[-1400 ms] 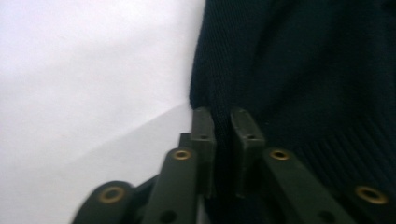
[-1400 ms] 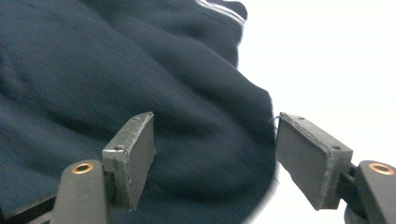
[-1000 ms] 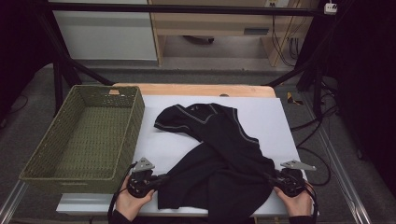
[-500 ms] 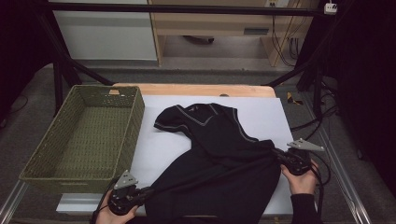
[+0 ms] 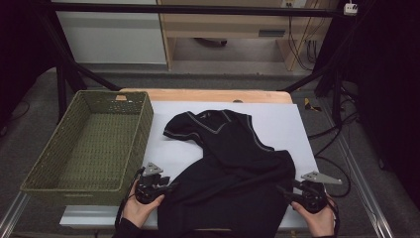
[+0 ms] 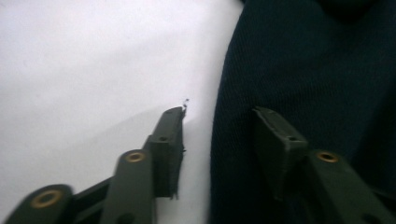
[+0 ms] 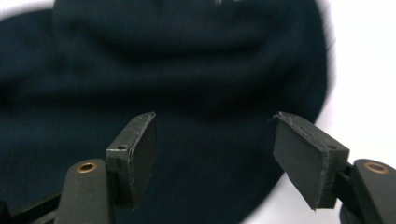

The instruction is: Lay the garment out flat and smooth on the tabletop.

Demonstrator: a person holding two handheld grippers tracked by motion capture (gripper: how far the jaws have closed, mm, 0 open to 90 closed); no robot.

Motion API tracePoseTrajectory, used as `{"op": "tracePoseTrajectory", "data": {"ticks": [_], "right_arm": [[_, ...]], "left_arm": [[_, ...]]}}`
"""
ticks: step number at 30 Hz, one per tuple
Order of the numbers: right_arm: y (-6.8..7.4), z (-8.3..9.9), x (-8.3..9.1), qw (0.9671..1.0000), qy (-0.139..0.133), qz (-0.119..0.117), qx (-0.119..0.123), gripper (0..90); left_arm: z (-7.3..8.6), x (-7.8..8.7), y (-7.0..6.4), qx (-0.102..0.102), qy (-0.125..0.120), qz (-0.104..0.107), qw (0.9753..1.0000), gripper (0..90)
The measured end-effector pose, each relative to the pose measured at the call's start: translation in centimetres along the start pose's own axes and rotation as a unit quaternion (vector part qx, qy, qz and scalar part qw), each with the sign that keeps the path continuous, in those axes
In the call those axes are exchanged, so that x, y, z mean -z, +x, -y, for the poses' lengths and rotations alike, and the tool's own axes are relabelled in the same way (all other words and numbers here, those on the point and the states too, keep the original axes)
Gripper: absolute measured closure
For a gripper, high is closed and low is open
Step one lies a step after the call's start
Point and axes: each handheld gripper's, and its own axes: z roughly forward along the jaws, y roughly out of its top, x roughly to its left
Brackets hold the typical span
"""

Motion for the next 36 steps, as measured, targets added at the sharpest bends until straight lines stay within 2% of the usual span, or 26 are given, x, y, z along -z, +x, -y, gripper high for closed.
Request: {"op": "tracePoseTrajectory", "data": {"ticks": [3, 5, 9, 11, 13, 14, 16, 20, 23, 26, 28, 30, 31, 33, 34, 36], "right_arm": [[0.6, 0.7, -0.2, 0.9995, 0.025, 0.016, 0.008, 32.1], [0.9, 0.9, -0.2, 0.9989, 0.03, 0.033, 0.011, 34.2], [1.2, 1.0, -0.3, 0.9982, 0.03, 0.049, 0.016, 44.2], [1.4, 0.9, -0.3, 0.9975, 0.032, 0.062, 0.015, 56.1], [1.4, 0.8, -0.2, 0.9981, 0.035, 0.049, 0.012, 78.6], [1.4, 0.8, -0.1, 0.9987, 0.039, 0.032, 0.005, 82.5], [1.3, 0.8, 0.0, 0.9989, 0.039, 0.025, 0.011, 86.2], [0.6, 0.3, 1.8, 1.0, 0.007, 0.003, 0.003, 87.3], [-0.3, -0.3, 4.3, 0.9998, -0.021, 0.004, -0.001, 87.5], [-1.3, -0.8, 6.8, 0.9991, -0.039, 0.017, -0.007, 87.6], [-1.8, -1.0, 7.3, 0.9991, -0.035, 0.013, -0.019, 87.5], [-2.1, -1.2, 6.7, 0.9993, -0.029, 0.013, -0.02, 87.1], [-2.1, -1.3, 6.1, 0.9995, -0.024, 0.019, -0.012, 86.4], [-1.9, -1.4, 3.9, 0.9991, 0.015, 0.04, 0.003, 81.5], [-1.8, -1.3, 2.9, 0.9984, 0.025, 0.051, 0.008, 73.3], [-1.4, -1.3, 1.8, 0.9974, 0.019, 0.067, 0.016, 63.8]], "left_arm": [[0.1, 0.0, -0.1, 0.001, 0.004, 0.011, 0.9999, 70.6], [0.2, 0.0, -0.3, 0.003, 0.003, 0.015, 0.9999, 77.1], [0.2, 0.1, -0.6, -0.006, 0.004, 0.008, 0.9999, 83.8], [0.1, 0.2, -0.6, -0.003, 0.002, 0.008, 1.0, 84.7], [0.1, 0.6, -0.6, -0.001, -0.005, 0.008, 1.0, 85.1], [0.1, 1.0, -0.6, 0.001, -0.011, 0.008, 0.9999, 85.2], [0.2, 1.7, -0.6, 0.004, -0.02, 0.01, 0.9997, 85.4], [0.8, 4.0, -1.2, 0.003, -0.032, 0.021, 0.9992, 85.6], [1.7, 5.8, -1.8, 0.0, -0.04, 0.027, 0.9989, 85.6], [2.4, 7.9, -1.8, 0.016, -0.052, 0.042, 0.9976, 85.6], [2.5, 8.7, -1.3, 0.027, -0.063, 0.039, 0.9969, 85.6], [2.4, 8.3, -0.9, 0.035, -0.053, 0.035, 0.9974, 85.5], [2.3, 7.8, -0.8, 0.03, -0.047, 0.023, 0.9982, 85.1], [2.2, 6.1, -0.8, 0.02, -0.027, 0.013, 0.9994, 82.5], [2.1, 5.4, -0.9, 0.016, -0.028, 0.005, 0.9995, 77.6], [1.7, 4.5, -0.9, 0.008, -0.031, 0.0, 0.9995, 61.3]]}}
